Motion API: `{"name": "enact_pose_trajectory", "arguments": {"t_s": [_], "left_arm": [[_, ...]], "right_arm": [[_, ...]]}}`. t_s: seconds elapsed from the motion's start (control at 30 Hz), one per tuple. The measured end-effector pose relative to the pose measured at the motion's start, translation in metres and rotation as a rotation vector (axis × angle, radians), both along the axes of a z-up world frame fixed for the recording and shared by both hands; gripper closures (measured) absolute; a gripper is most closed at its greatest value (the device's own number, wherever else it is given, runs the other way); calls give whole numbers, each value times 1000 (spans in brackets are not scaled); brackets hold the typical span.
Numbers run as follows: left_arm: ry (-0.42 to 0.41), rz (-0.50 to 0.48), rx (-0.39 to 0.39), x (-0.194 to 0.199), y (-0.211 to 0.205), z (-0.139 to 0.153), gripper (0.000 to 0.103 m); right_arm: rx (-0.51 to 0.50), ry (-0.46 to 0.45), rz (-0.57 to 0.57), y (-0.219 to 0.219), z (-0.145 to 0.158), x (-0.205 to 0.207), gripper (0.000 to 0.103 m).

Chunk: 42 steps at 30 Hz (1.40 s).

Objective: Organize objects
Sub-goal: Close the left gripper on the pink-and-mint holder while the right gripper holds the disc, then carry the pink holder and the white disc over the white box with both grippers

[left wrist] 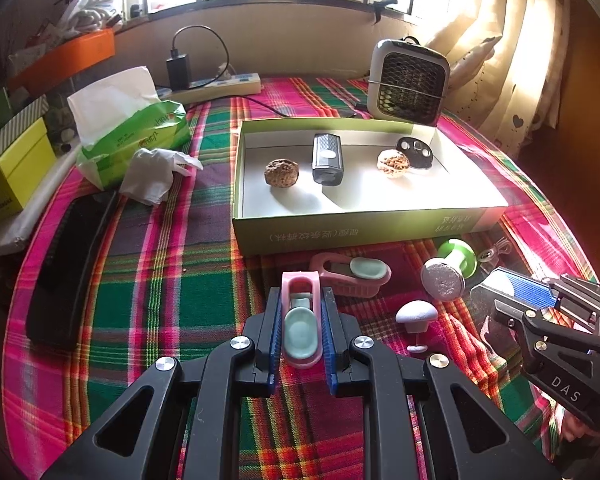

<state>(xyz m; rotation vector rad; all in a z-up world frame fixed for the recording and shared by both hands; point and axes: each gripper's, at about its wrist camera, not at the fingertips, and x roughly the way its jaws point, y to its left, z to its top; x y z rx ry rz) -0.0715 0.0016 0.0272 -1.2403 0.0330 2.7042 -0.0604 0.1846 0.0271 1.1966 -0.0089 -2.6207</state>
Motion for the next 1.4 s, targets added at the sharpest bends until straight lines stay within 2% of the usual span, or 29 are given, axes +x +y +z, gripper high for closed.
{"name": "enact_pose_trajectory", "arguments": {"t_s": [0.27,0.77,1.13,1.4], "left_arm": [[38,-14,1,2,1,18,88],[38,-28,29,-11,6,31,88],[37,-27,35,-40,4,36,88],[15,-33,26,-66,8,32,88]], "right_arm": [[-18,27,-3,4,15,-1,75],[-23,62,-19,16,37,-18,75],[-31,66,-29,26,49,-55,75],[3,30,-43,34,40,-90,75]]}}
